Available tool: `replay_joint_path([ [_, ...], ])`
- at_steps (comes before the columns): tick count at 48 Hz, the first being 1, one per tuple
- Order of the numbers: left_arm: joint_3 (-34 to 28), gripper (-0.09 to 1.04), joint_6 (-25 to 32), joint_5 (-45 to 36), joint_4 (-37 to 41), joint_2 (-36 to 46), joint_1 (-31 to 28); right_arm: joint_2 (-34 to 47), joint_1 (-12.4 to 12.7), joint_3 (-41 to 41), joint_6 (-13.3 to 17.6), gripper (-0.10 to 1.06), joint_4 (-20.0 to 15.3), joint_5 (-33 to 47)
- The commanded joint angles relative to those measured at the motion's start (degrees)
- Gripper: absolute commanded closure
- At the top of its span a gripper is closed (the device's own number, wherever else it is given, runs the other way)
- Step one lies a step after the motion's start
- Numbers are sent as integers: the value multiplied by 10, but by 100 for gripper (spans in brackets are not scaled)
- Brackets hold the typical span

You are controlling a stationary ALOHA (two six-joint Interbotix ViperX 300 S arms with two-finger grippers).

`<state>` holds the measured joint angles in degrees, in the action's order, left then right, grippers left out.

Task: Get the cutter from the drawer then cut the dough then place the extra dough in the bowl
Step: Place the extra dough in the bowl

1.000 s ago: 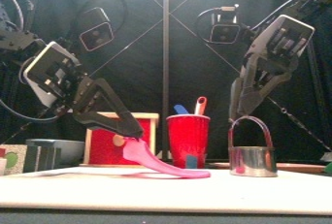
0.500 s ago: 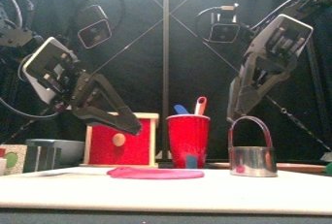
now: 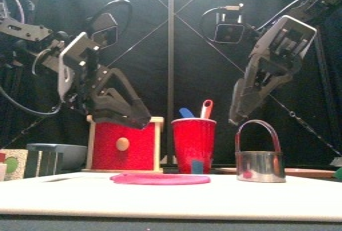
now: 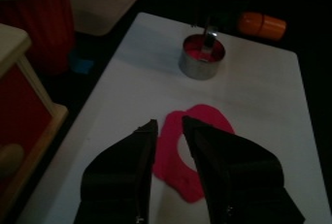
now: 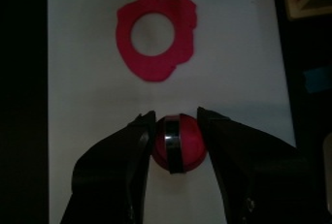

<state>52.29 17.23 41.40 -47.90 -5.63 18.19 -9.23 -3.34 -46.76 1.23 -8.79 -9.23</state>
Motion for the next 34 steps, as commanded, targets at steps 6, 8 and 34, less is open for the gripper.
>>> replay_joint_path([
  [6, -30, 6, 0, -18, -22, 17, -3, -19, 9, -3, -2, 19, 0, 12],
  [8, -34, 5, 1, -27, -40, 18, -4, -19, 10, -6, -2, 19, 0, 14],
  [34, -76, 5, 256, -207, -304, 67, -58, -19, 13, -26, -2, 19, 13, 33],
])
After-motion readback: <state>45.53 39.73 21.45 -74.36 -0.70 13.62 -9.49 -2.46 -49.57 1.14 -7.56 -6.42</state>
